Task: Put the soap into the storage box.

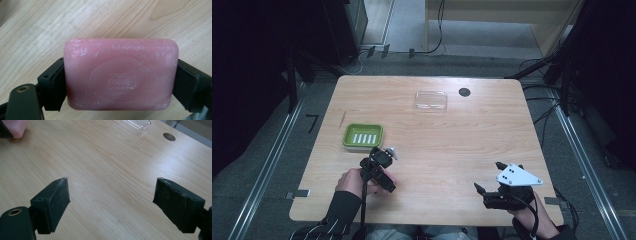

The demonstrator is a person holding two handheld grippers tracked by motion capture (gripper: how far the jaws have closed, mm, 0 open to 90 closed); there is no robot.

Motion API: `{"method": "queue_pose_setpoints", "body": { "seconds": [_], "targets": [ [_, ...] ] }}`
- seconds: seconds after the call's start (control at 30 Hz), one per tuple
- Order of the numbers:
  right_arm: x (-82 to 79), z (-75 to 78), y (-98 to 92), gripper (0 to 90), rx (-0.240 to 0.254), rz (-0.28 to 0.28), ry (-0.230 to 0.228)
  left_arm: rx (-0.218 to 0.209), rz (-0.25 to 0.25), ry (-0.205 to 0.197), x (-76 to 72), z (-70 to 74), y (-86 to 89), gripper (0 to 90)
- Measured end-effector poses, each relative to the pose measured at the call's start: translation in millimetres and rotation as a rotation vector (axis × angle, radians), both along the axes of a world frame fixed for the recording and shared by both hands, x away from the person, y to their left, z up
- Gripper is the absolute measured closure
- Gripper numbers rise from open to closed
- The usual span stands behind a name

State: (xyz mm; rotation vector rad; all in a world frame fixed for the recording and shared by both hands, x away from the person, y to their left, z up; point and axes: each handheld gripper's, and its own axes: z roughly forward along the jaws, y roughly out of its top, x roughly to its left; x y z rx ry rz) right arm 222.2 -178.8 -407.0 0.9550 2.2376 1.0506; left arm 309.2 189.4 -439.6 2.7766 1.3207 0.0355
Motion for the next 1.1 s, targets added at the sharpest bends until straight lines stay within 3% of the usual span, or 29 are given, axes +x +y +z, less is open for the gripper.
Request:
{"method": "queue_pose_setpoints", "body": {
  "seconds": [0.47, 0.73, 1.1],
  "targets": [
    [0.0, -0.1, 0.3, 13.8, -0.001, -0.002, 0.002, 0.004, 0.045, 0.010, 1.1, 3.2, 18.7, 13.6],
    [-0.1, -0.1, 0.5, 13.8, -0.001, -0.003, 0.001, -0.007, 0.078, -0.003, 1.7, 8.9, 32.7, 13.6],
    [0.1, -0.1, 0.6, 13.8, -0.002, -0.002, 0.001, -0.011, 0.105, 0.005, 2.5, 11.8, 41.0, 13.6]
  ]
}}
